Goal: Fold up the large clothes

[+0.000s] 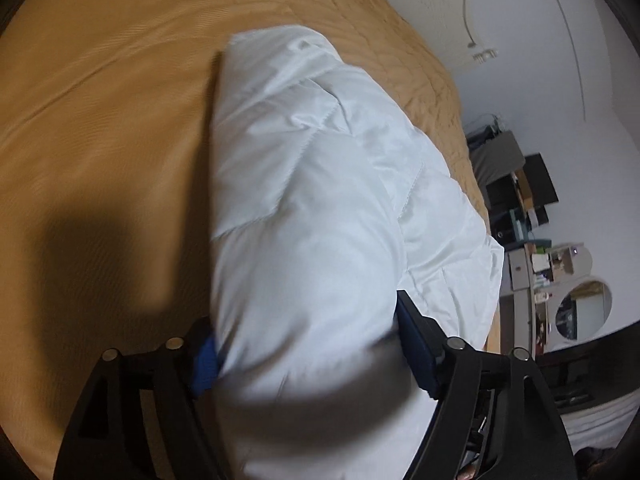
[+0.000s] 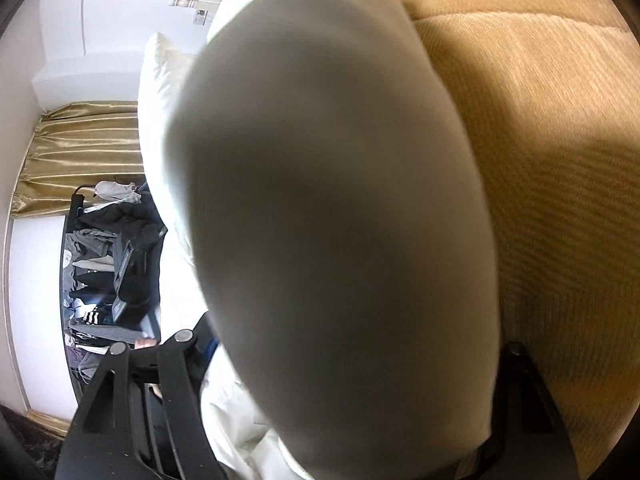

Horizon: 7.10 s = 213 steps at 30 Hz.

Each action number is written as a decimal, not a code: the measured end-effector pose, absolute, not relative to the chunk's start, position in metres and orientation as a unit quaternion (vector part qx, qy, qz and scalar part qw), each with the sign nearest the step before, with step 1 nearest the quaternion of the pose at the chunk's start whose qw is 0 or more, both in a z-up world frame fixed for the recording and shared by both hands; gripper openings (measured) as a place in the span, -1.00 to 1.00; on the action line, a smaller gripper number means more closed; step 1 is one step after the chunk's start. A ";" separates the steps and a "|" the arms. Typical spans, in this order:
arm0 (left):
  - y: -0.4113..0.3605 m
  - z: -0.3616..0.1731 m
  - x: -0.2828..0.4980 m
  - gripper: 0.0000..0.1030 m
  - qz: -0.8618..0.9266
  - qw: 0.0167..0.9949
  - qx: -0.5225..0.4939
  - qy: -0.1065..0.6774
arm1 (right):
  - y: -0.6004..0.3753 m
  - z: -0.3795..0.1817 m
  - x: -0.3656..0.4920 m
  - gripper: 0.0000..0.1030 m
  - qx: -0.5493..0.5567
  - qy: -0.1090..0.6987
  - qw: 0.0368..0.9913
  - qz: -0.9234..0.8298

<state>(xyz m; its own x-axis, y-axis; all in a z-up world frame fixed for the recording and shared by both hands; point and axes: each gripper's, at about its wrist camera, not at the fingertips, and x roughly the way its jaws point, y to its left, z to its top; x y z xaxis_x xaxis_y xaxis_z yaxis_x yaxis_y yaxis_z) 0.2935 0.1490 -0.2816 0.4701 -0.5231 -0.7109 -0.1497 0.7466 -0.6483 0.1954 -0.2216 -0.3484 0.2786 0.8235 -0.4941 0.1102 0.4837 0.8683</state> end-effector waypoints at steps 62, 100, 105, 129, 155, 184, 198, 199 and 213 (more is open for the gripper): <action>0.053 -0.263 0.149 1.00 -0.093 0.875 -0.042 0.473 | -0.114 -0.170 0.180 -0.09 -0.036 0.552 0.829 0.080; 0.057 -0.271 0.144 0.99 -0.113 0.876 -0.055 0.465 | -0.137 -0.222 0.151 0.29 -0.037 0.533 0.839 0.103; 0.048 -0.274 0.146 0.99 -0.105 0.879 -0.033 0.464 | -0.134 -0.169 0.187 0.27 0.000 0.480 0.872 0.098; 0.060 -0.257 0.135 0.99 -0.071 0.838 -0.071 0.536 | -0.140 -0.207 0.148 0.24 0.011 0.568 0.817 0.101; 0.040 0.004 0.075 0.99 0.024 0.843 -0.092 0.530 | -0.144 0.020 0.054 1.00 0.057 0.616 0.784 0.048; 0.021 -0.050 0.059 0.99 0.025 0.829 -0.061 0.556 | -0.123 -0.031 0.021 1.00 0.007 0.634 0.773 0.019; 0.020 -0.071 0.074 0.98 0.031 0.814 -0.057 0.576 | -0.119 -0.051 0.030 1.00 -0.001 0.656 0.755 0.023; 0.019 -0.070 0.073 0.98 0.029 0.814 -0.063 0.577 | -0.117 -0.050 0.031 1.00 0.001 0.653 0.757 0.025; 0.028 -0.064 0.069 0.98 0.047 0.821 -0.073 0.564 | -0.109 -0.053 0.029 1.00 -0.011 0.655 0.755 0.026</action>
<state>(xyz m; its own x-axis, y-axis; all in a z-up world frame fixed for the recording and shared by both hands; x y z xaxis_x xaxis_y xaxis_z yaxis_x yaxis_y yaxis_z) 0.0694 0.0285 -0.0640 0.3585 -0.0053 -0.9335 -0.1595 0.9849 -0.0669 0.0289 -0.1087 -0.0526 0.1401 0.0247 -0.9898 -0.0532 0.9984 0.0174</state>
